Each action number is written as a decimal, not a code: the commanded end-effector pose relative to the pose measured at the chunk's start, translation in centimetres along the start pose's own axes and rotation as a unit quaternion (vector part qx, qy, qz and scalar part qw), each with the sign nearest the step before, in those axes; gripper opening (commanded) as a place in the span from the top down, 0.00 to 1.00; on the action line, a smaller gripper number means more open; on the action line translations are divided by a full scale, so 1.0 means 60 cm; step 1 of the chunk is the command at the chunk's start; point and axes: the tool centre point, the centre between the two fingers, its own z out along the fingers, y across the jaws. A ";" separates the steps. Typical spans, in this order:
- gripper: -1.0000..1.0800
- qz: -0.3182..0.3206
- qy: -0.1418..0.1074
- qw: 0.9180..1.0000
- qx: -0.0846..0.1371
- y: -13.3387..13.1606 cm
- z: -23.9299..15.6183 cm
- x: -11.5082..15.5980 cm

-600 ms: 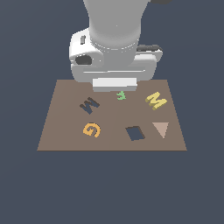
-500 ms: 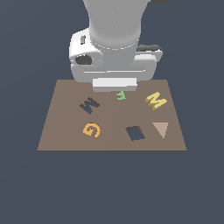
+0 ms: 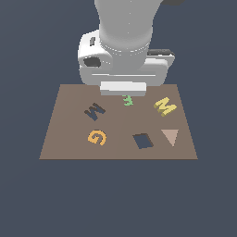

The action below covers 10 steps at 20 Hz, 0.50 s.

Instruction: Insert a designated object into the corresponding slot on a board.

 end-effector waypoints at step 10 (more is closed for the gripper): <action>0.04 0.099 0.007 0.995 0.005 -0.048 0.026 -0.024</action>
